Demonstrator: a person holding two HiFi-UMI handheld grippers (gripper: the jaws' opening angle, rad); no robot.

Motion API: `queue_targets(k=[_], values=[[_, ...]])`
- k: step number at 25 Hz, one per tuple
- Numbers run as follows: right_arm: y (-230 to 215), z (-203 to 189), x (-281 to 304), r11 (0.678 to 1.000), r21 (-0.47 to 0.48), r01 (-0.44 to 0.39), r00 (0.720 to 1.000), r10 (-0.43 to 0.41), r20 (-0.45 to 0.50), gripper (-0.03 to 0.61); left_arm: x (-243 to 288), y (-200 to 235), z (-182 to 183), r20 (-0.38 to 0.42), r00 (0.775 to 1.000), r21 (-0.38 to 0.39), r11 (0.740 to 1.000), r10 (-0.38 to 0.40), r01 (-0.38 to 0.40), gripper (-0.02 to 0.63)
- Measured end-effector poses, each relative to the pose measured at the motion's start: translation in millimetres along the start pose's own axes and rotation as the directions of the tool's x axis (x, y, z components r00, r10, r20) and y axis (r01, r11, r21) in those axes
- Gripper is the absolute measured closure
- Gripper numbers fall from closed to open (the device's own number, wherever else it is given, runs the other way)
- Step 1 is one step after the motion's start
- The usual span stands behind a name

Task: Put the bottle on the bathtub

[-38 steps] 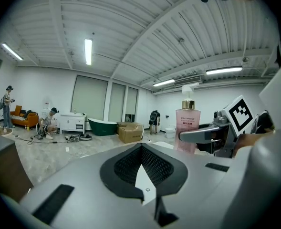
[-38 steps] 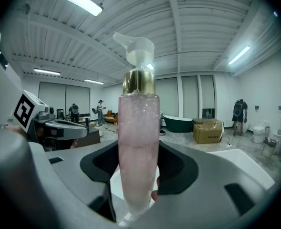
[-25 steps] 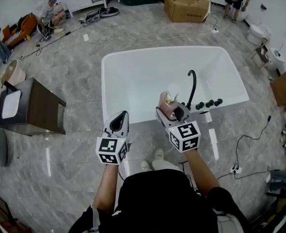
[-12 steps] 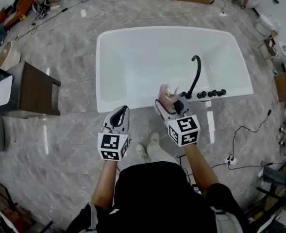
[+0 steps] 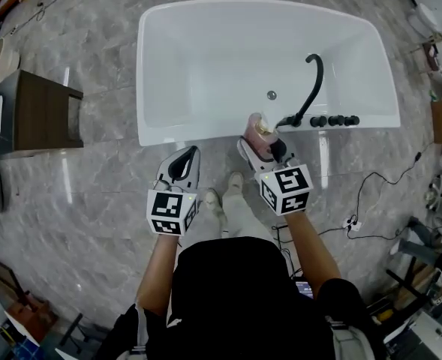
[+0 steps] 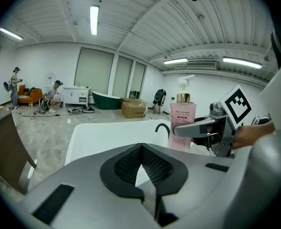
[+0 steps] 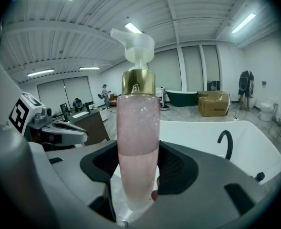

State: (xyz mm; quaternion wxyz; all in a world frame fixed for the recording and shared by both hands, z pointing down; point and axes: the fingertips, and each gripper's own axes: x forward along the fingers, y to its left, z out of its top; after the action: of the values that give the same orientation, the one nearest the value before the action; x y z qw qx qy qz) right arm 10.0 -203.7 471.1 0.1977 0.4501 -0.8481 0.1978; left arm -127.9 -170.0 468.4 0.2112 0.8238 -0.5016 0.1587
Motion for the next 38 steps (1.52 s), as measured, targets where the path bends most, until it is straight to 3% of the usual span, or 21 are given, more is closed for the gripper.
queue_targets(k=[9,24,38], values=[[-23.9,-58.5,32.4,0.999,0.045,-0.005,0.996,0.009,-0.084,0.337,45.1,-3.9,-49.5,-0.094,0.995,-0.027,0.999,-0.030,0.028,0.601],[-50.1,-144.5,84.2,0.998,0.057,-0.006,0.985,0.015,-0.174,0.337,97.4,4.7,-134.2,-0.178,0.983,-0.088,0.996,-0.045,0.030,0.601],[-70.3,-183.4,138.7,0.998,0.055,-0.016,0.980,0.026,-0.195,0.337,125.2,24.2,-177.0,-0.224,0.974,-0.120,0.993,-0.030,0.003,0.601]])
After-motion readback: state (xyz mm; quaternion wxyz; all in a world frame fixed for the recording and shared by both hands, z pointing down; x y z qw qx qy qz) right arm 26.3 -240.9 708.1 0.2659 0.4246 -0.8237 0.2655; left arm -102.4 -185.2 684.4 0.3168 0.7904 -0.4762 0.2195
